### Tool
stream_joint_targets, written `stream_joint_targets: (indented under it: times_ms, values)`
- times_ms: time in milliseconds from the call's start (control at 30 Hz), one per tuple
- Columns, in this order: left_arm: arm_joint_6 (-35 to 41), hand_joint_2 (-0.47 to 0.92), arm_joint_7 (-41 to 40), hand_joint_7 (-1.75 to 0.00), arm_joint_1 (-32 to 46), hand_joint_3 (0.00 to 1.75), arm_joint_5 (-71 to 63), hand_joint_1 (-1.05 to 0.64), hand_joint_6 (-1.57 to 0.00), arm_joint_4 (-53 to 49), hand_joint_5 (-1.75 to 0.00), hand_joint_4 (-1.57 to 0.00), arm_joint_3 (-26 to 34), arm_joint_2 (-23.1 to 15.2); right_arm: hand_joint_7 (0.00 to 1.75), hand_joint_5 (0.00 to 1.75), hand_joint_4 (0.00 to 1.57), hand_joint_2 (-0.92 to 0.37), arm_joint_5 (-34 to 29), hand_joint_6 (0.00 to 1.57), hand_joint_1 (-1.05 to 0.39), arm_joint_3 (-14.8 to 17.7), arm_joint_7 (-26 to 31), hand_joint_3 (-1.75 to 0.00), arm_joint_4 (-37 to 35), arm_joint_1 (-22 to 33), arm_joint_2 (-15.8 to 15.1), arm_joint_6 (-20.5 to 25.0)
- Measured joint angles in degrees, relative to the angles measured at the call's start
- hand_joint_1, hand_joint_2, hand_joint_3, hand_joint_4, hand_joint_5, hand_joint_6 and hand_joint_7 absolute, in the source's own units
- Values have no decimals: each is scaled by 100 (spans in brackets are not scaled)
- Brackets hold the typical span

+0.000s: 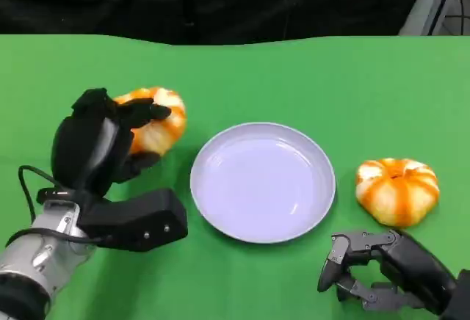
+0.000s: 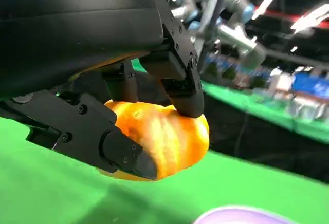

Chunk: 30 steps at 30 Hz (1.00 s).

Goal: Grasp the bread from the table and place it into the plate.

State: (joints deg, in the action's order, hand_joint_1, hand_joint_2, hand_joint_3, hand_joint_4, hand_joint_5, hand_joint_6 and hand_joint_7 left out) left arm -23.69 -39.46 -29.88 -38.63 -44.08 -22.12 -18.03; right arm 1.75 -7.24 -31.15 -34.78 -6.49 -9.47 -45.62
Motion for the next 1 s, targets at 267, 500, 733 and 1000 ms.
stream_joint_targets:
  times_ms: [267,500,733,1000]
  values:
    - [24,90,237,-36,266,0,1,-9,-100,872,-125,-69,167,-8,114,161,72,-83,0,79,-8,-5,-1,-64,0,0,2,1]
    - [34,89,468,-33,518,0,0,-9,-102,1463,-123,-71,213,41,114,161,72,-83,1,79,-8,-6,-1,-64,-5,-1,4,1]
    - [-118,89,897,-23,719,0,16,-9,-107,2009,-115,-76,94,320,112,158,73,-84,-1,81,-10,-10,-1,-63,-18,-8,5,0]
    - [-304,88,1090,-15,724,0,-62,-9,-112,2046,-120,-75,-138,633,114,159,72,-84,-81,81,-10,-12,34,-60,-43,-8,7,15]
